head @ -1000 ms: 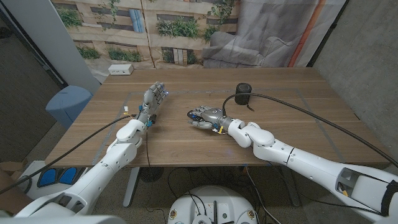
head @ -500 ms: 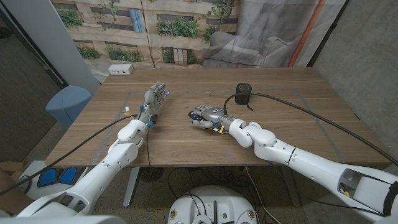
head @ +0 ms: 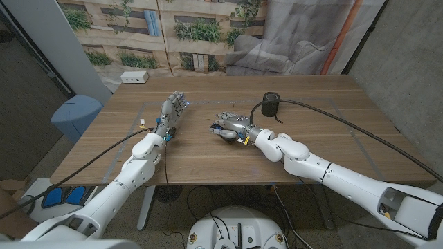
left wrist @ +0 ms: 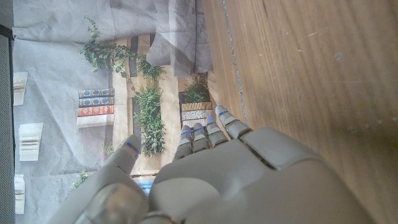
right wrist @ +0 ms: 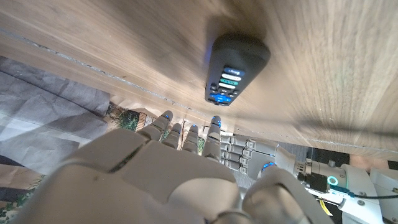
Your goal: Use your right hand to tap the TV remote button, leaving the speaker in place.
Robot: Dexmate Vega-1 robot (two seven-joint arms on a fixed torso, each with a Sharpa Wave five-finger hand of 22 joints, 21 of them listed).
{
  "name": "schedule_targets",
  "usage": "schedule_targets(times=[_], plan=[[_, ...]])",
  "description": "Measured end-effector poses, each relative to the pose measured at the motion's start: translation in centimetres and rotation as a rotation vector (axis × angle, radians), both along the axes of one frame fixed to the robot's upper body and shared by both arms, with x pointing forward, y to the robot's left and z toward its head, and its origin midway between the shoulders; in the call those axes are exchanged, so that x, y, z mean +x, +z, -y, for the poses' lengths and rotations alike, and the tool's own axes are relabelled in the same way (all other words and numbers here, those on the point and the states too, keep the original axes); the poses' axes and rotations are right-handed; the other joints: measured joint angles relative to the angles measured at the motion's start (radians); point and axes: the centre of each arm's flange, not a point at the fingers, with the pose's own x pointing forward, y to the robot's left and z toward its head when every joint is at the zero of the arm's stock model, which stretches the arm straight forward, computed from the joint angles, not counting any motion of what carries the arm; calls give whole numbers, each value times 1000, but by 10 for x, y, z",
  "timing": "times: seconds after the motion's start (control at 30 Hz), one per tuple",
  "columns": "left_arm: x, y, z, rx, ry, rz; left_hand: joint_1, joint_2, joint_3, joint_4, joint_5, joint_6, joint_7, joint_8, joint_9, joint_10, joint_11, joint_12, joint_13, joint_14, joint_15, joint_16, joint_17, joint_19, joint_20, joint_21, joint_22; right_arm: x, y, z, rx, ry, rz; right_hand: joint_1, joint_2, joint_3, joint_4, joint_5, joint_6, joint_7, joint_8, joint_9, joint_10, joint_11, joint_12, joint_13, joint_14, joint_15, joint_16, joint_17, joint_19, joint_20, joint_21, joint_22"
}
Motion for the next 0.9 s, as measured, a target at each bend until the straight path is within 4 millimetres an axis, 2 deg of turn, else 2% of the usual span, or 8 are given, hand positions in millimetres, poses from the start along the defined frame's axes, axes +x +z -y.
schedule_targets(times=[0.23, 0.33, 0.43, 0.6, 0.9], plan=[[0, 0, 1, -3, 0, 2, 0, 0, 0, 0, 0, 0, 0, 0, 0, 0, 0, 0, 0, 0, 0, 0, 0, 0, 0, 0, 0, -5, 10, 1, 25, 16, 17, 0, 0, 0, 0, 0, 0, 0, 0, 0, 0, 0, 0, 0, 4, -4, 0, 0, 0, 0, 8, -1], [0, 0, 1, -3, 0, 2, 0, 0, 0, 0, 0, 0, 0, 0, 0, 0, 0, 0, 0, 0, 0, 0, 0, 0, 0, 0, 0, -8, 16, 2, 38, 23, 23, 0, 0, 0, 0, 0, 0, 0, 0, 0, 4, 4, 2, 0, 4, -4, 0, 0, 7, 7, 8, -1], [0, 0, 2, -1, -1, 3, 0, 0, 0, 0, 0, 0, 0, 0, 0, 0, 0, 0, 0, 0, 0, 0, 0, 0, 0, 0, 0, -10, 21, 3, 56, 32, 25, 0, 0, -4, -4, 0, -4, -3, -8, 0, 9, 2, 4, 0, 7, -7, 6, 0, 11, 3, 8, -1], [0, 1, 4, 5, -1, 5, 0, 0, 0, 0, 0, 0, 0, 0, 0, 0, 0, 0, 0, 0, 0, 0, 0, 0, 0, 0, 0, -15, 30, 6, 81, 46, 32, 0, 0, -4, -4, 0, -11, -3, -8, 0, 9, 2, 4, 0, 11, -11, 8, 0, 25, 4, 8, -1], [-2, 7, 6, 29, 1, 14, 0, 0, 0, 0, 0, 0, 0, 0, 0, 2, -2, 0, 0, 0, 0, 0, 0, 0, 0, 0, 0, -25, 49, 18, 121, 56, 56, 0, 0, -4, -4, 0, -21, -2, -14, 0, 15, 8, 4, 0, 22, -14, 8, 0, 36, 0, 15, -1]])
